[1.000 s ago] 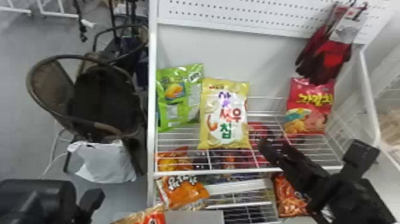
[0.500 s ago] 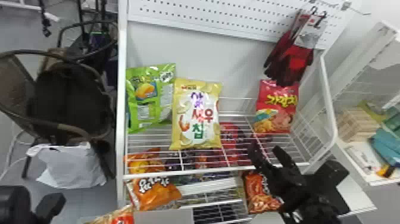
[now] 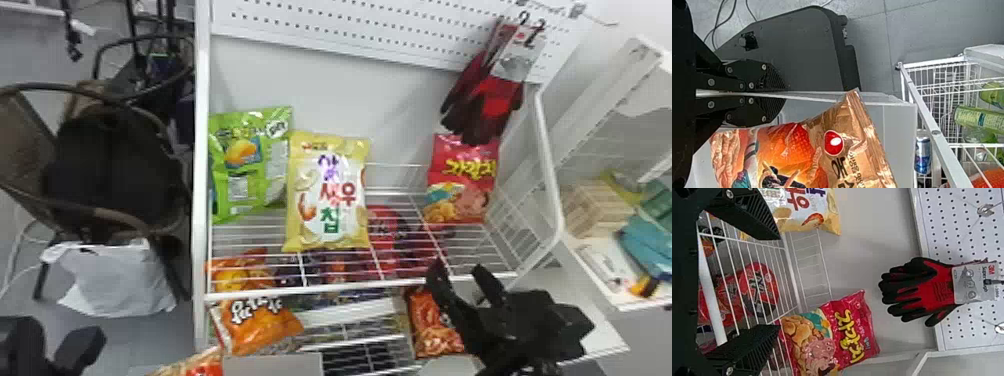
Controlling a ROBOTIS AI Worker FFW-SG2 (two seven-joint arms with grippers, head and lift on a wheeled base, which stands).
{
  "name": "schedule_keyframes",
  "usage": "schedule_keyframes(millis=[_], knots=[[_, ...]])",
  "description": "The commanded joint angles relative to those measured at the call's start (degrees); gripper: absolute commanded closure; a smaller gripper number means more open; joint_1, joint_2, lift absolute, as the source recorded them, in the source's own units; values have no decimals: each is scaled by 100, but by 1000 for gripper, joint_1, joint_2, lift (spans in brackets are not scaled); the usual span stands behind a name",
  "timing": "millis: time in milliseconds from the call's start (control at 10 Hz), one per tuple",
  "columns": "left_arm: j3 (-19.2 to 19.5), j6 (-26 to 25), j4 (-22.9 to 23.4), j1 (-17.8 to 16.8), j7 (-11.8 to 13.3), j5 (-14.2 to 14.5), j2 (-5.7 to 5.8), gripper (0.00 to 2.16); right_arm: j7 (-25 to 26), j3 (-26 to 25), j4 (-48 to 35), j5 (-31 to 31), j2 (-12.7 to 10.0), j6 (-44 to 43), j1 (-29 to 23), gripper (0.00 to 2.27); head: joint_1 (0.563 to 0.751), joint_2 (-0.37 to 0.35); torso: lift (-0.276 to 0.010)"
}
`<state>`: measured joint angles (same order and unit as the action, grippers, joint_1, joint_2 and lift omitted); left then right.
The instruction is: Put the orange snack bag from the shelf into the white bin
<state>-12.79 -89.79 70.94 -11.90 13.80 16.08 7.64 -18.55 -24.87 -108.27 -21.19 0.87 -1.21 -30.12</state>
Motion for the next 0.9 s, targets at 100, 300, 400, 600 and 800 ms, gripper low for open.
schedule_keyframes(millis=[100,300,400,600,800], knots=[[49,-24,165,127,-9,-17,1,2135,62,79,-18,-17,-26,-59,-301,97,695,-350,1],[102,-24,306,188,-26,-53,-17,2135,202,193,-212,-52,-17,-59,-512,97,695,-350,1],[128,-24,376,241,-26,-70,-17,2135,272,193,-212,-87,-17,-94,-582,97,695,-350,1],[146,-24,394,250,-35,-88,-26,2135,352,167,-185,-105,-8,-288,-618,97,695,-350,1],[163,-24,438,259,-35,-97,-26,2135,352,61,-124,-114,1,-340,-609,97,695,-350,1]])
